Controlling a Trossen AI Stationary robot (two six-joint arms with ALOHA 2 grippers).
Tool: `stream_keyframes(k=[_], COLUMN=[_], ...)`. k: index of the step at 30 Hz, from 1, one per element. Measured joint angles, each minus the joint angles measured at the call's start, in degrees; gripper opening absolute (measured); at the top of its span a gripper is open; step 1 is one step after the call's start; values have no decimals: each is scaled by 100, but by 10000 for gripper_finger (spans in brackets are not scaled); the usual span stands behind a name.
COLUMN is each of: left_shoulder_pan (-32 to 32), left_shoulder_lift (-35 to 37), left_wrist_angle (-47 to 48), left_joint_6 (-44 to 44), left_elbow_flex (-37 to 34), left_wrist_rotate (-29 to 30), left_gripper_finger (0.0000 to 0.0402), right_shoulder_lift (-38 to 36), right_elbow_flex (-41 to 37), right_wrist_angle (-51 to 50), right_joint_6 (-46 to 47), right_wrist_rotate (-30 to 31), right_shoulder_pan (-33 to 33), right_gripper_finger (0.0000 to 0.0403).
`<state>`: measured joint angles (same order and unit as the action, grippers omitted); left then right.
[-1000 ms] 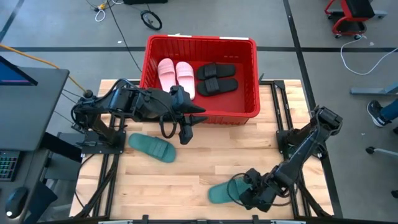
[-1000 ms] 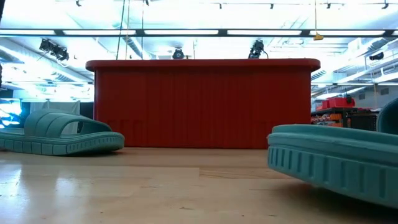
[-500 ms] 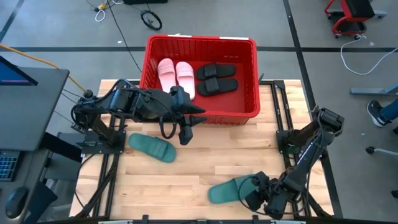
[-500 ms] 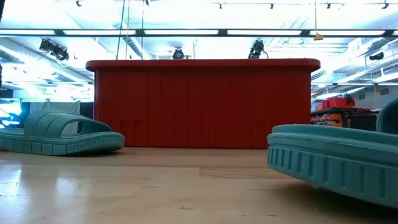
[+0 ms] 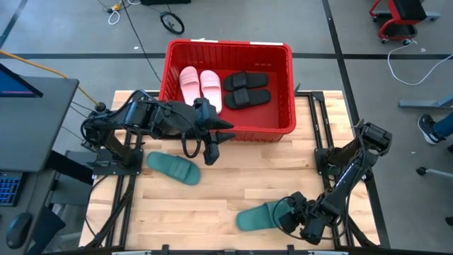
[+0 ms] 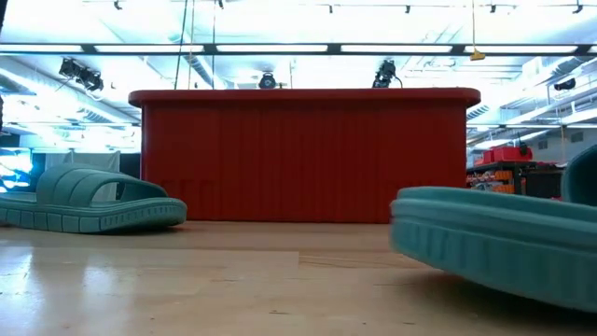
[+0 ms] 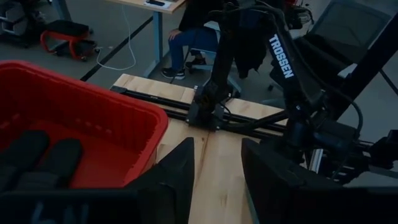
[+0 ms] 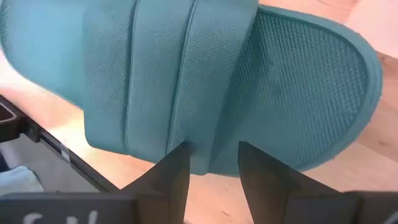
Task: Pick and place slides into bin
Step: Put the bottom green slide into the red bin
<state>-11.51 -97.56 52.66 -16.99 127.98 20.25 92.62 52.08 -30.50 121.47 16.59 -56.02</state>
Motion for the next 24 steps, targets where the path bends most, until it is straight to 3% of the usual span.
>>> stream_keyframes(k=[14,24], left_shoulder_pan=[0,2], left_shoulder_lift=[0,0], left_wrist_angle=[0,-2], left_joint_6=[-2,0], left_elbow_flex=[0,0], left_wrist_rotate=[0,0], left_gripper_finger=[130,128], right_shoulder_lift=[0,0], right_elbow_flex=[-212,-212], right_wrist_angle=[933,963], right_joint_6=[-345,-969], right_wrist_rotate=[1002,1046], right_shoulder_pan=[26,477], right_gripper_finger=[189,194])
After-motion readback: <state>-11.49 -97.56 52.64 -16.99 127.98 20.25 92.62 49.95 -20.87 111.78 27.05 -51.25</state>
